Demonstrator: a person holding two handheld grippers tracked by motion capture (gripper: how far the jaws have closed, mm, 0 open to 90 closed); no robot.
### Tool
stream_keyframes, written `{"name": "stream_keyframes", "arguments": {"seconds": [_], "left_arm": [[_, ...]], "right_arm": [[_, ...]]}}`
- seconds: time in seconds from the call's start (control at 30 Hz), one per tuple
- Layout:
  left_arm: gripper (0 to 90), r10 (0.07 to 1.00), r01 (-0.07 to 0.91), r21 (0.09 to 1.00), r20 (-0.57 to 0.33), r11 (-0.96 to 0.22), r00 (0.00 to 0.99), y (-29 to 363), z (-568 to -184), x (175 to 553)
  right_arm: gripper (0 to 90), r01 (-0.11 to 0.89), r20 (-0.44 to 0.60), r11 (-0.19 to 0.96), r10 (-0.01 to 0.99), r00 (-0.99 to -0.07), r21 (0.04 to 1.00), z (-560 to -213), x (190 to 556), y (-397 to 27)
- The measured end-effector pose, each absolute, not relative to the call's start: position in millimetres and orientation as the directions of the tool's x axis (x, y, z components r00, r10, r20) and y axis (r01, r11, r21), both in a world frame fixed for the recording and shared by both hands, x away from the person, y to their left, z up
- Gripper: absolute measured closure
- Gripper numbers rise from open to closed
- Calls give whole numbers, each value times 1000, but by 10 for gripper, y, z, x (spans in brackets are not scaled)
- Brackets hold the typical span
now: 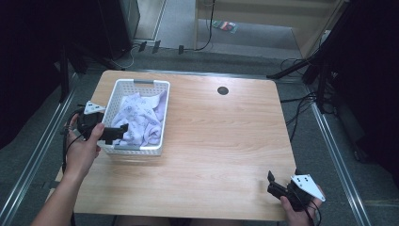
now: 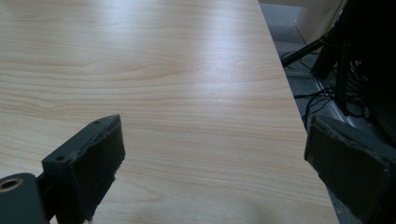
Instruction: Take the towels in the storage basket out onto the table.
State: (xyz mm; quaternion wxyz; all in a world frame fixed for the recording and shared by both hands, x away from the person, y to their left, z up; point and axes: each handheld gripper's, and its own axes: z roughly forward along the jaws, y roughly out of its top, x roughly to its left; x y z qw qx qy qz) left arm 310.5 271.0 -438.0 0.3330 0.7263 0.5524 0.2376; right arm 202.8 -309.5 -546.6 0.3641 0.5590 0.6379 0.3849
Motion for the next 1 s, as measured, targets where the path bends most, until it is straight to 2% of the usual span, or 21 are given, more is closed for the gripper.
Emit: {"name": "stream_keyframes", "arguments": {"seconds": [0.13,0.43,1.0], "left_arm": [[0,956,670,713,1,-207,294,2616,-4337,3282],[0,949,715,662,-19,-223,313,2521,-4354,3566],[0,960,856,464,-40,-228,277,2380,-4782,4143]], "right_arm": [[51,432,-34,78,993,-110,898,-5467,2027,-3095],[51,434,-35,80,993,-110,898,-5466,2028,-3094],[51,432,-38,82,993,-111,898,-5467,2029,-3092]]}}
